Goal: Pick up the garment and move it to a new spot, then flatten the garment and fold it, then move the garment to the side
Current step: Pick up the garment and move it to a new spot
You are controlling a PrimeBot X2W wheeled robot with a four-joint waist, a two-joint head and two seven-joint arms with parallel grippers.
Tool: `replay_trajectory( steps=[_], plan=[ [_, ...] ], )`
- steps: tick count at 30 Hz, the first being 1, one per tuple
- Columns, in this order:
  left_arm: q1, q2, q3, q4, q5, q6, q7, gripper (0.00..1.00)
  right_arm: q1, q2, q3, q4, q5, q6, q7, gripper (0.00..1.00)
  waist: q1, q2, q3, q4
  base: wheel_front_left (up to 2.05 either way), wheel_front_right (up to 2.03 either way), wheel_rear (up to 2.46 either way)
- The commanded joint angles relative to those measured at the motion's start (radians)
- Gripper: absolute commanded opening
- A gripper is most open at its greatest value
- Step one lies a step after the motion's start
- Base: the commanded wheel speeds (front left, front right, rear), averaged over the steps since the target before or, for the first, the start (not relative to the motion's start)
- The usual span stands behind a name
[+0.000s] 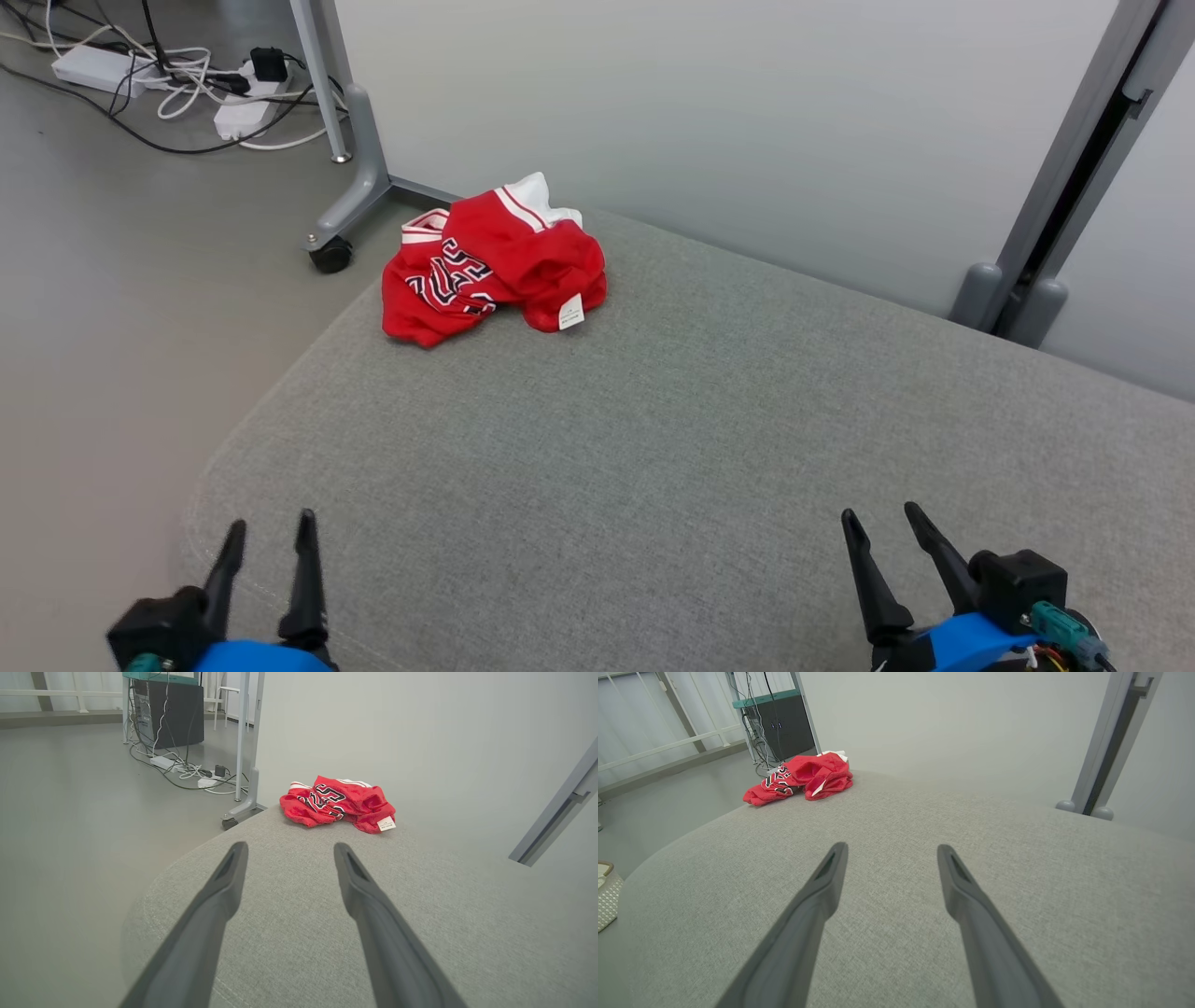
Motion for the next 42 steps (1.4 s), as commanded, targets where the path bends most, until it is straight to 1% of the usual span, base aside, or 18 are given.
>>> replay_trajectory(
  steps=[1,3,6,9,12,16,18,21,24,25,29,30,35,38,42],
  plan=[
    [-0.022,0.015,0.019,-0.016,-0.014,0.005,0.001,1.0,-0.014,-0.002,0.007,-0.009,0.001,0.0,0.007,1.0,0.0,0.0,0.009,-0.004,0.0,0.0,0.0],
    [-0.048,0.042,0.05,-0.052,-0.021,0.012,0.009,1.0,-0.032,-0.003,0.009,-0.025,-0.011,0.0,0.018,1.0,0.0,0.0,0.032,-0.015,0.0,0.0,0.0],
    [-0.108,0.103,0.105,-0.097,-0.036,0.012,0.027,1.0,-0.059,-0.003,0.006,-0.058,-0.037,0.0,0.035,1.0,0.0,0.0,0.078,-0.042,0.0,0.0,0.0],
    [-0.208,0.156,0.152,-0.145,-0.051,0.007,0.053,1.0,-0.091,-0.003,-0.005,-0.095,-0.073,0.0,0.061,1.0,0.0,0.0,0.135,-0.076,0.0,0.0,0.0],
    [-0.334,0.225,0.185,-0.163,-0.053,-0.005,0.093,1.0,-0.126,-0.003,-0.015,-0.141,-0.117,0.0,0.088,1.0,0.0,0.0,0.198,-0.12,0.0,0.0,0.0],
    [-0.522,0.304,0.195,-0.14,-0.039,-0.019,0.157,1.0,-0.174,-0.003,-0.021,-0.221,-0.163,0.0,0.126,1.0,0.0,0.0,0.293,-0.191,0.0,0.0,0.0],
    [-0.623,0.337,0.196,-0.091,-0.03,-0.026,0.182,1.0,-0.194,-0.003,-0.017,-0.26,-0.184,0.0,0.149,1.0,0.0,0.0,0.344,-0.227,0.0,0.0,0.0],
    [-0.765,0.346,0.192,0.019,-0.044,-0.039,0.209,1.0,-0.224,-0.003,-0.01,-0.324,-0.215,0.0,0.186,1.0,0.0,0.0,0.422,-0.274,0.0,0.0,0.0],
    [-0.867,0.342,0.154,0.148,-0.021,-0.051,0.222,1.0,-0.239,-0.003,-0.008,-0.391,-0.24,0.0,0.223,1.0,0.0,0.0,0.487,-0.308,0.0,0.0,0.0],
    [-0.867,0.342,0.154,0.148,-0.021,-0.051,0.222,1.0,-0.239,-0.003,-0.008,-0.391,-0.24,0.0,0.223,1.0,0.0,0.0,0.487,-0.308,0.0,0.0,0.0],
    [-0.961,0.306,0.106,0.326,-0.018,-0.077,0.242,1.0,-0.239,-0.003,-0.01,-0.484,-0.273,0.0,0.267,1.0,0.0,0.0,0.563,-0.338,0.0,0.0,0.0],
    [-0.978,0.306,0.095,0.37,-0.013,-0.086,0.248,1.0,-0.234,-0.003,-0.01,-0.506,-0.278,0.0,0.276,1.0,0.0,0.0,0.577,-0.343,0.0,0.0,0.0],
    [-1.055,0.269,0.051,0.558,-0.021,-0.123,0.277,1.0,-0.212,-0.003,-0.015,-0.601,-0.296,0.0,0.309,1.0,0.0,0.0,0.635,-0.355,0.0,0.0,0.0],
    [-1.097,0.267,0.042,0.643,-0.024,-0.135,0.278,1.0,-0.2,-0.003,-0.01,-0.631,-0.299,0.0,0.32,1.0,0.0,0.0,0.658,-0.363,0.0,0.0,0.0],
    [-1.157,0.261,0.019,0.715,-0.027,-0.153,0.273,1.0,-0.185,-0.003,-0.016,-0.656,-0.296,0.0,0.322,1.0,0.0,0.0,0.686,-0.373,0.0,0.0,0.0]
  ],
)
